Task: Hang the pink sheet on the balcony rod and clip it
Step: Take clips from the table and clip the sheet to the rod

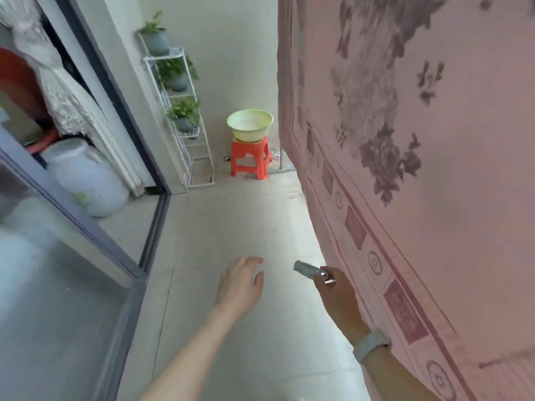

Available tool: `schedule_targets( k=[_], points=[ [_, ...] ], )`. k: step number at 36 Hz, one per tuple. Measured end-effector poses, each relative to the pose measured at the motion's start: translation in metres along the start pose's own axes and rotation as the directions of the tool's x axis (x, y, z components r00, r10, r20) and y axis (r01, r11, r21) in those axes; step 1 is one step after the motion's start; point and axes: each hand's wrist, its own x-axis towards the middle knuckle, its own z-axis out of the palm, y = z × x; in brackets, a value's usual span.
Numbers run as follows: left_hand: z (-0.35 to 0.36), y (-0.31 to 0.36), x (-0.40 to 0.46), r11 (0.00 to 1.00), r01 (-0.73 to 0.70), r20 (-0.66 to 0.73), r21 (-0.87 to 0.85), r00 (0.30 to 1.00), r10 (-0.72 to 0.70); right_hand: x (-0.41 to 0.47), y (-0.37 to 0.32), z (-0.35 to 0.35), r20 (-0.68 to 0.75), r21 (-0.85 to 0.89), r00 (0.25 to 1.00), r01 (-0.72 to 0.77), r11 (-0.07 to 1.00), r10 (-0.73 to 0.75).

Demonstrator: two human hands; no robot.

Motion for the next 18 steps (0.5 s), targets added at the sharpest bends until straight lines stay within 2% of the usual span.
schedule_targets(
  k=[4,6,12,18],
  points=[
    [-0.033,-0.002,0.086,0.999,-0.014,-0.103,0.038,0.995,0.018,0.088,-0.046,0.027,0.031,-0.008,0.998,0.063,0.998,-0.063],
    [-0.037,-0.02,0.12,0.999,0.023,-0.131,0.031,0.991,-0.018,0.129,-0.064,0.046,0.048,-0.014,0.994,0.094,0.995,-0.093],
    [-0.038,-0.093,0.238,0.99,0.128,-0.051,0.052,0.991,-0.125,0.261,-0.105,0.113,0.114,-0.045,0.987,0.116,0.992,-0.111],
    [-0.078,-0.141,0.402,0.99,0.138,-0.08,0.02,0.987,-0.136,0.399,-0.169,0.175,0.087,-0.011,0.994,0.072,0.997,-0.071]
  ],
)
